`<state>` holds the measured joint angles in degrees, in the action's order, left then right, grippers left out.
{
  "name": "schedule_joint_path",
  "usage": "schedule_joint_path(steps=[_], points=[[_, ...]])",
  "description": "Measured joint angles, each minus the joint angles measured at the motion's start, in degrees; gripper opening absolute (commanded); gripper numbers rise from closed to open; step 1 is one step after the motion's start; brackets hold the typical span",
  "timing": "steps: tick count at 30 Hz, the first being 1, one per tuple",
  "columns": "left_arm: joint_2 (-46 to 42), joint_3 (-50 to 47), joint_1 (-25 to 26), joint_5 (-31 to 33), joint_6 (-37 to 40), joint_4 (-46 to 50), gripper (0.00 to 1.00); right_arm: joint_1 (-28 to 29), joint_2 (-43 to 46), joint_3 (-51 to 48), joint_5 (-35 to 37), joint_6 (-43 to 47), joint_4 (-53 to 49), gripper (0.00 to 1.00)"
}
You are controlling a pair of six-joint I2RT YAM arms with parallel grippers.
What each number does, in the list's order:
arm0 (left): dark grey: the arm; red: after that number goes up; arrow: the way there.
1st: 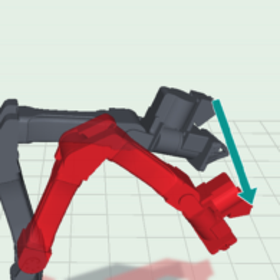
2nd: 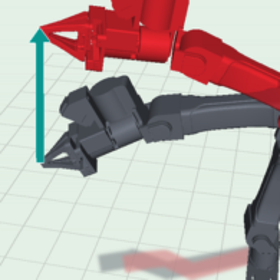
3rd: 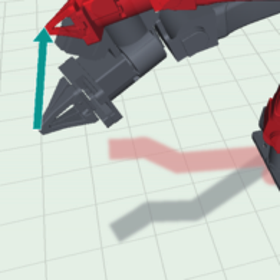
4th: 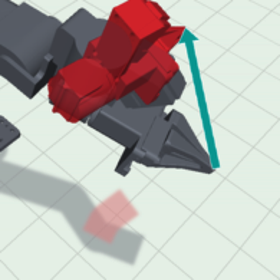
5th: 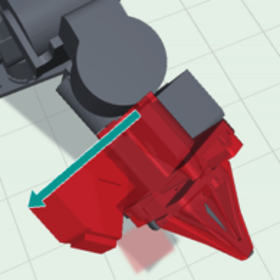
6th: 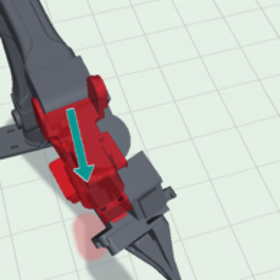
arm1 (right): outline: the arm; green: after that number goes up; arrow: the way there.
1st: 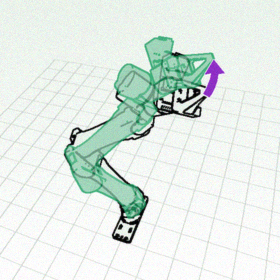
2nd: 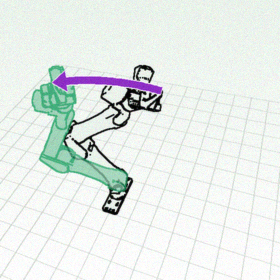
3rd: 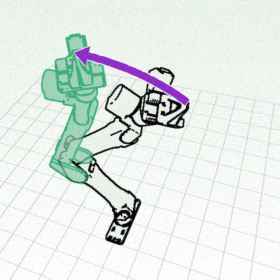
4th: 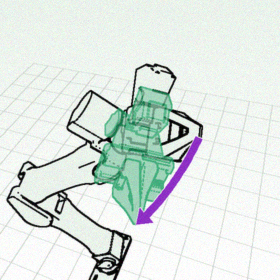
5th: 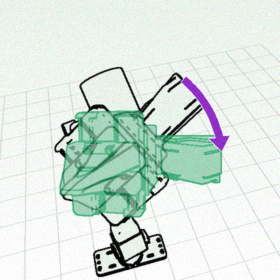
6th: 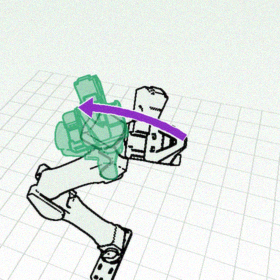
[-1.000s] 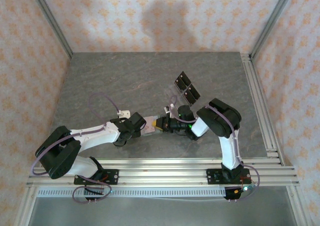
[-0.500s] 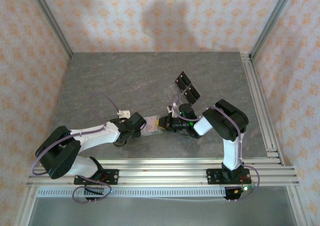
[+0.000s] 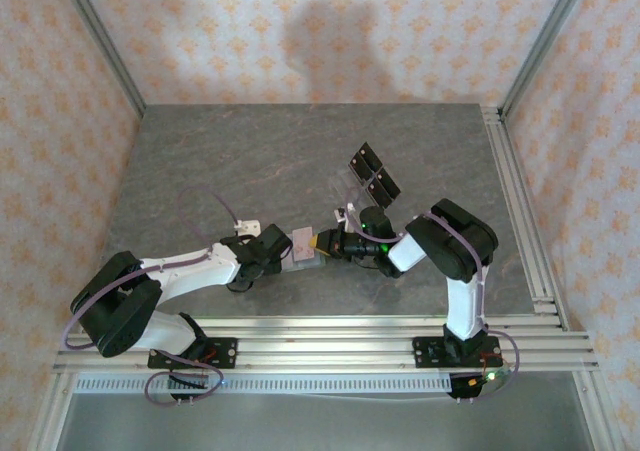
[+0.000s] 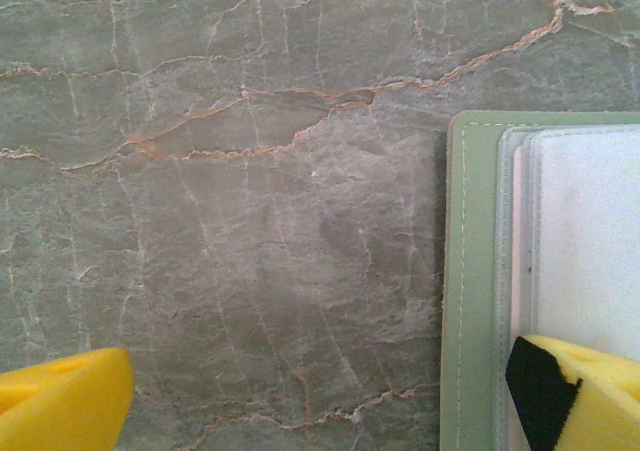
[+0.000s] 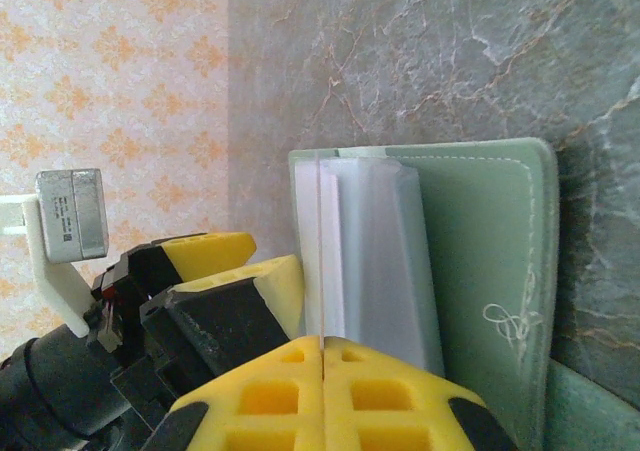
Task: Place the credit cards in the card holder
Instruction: Insert the credit card into the card slot.
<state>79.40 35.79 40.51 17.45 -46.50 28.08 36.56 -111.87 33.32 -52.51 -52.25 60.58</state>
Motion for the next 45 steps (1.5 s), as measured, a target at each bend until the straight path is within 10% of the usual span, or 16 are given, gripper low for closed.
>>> schedule_joint_path(steps=[45], points=[[0.0,0.0,0.0,0.0,0.0,0.0,0.98,1.8,-2.8,3.2,-1.6,4.6,-4.5,0.0]])
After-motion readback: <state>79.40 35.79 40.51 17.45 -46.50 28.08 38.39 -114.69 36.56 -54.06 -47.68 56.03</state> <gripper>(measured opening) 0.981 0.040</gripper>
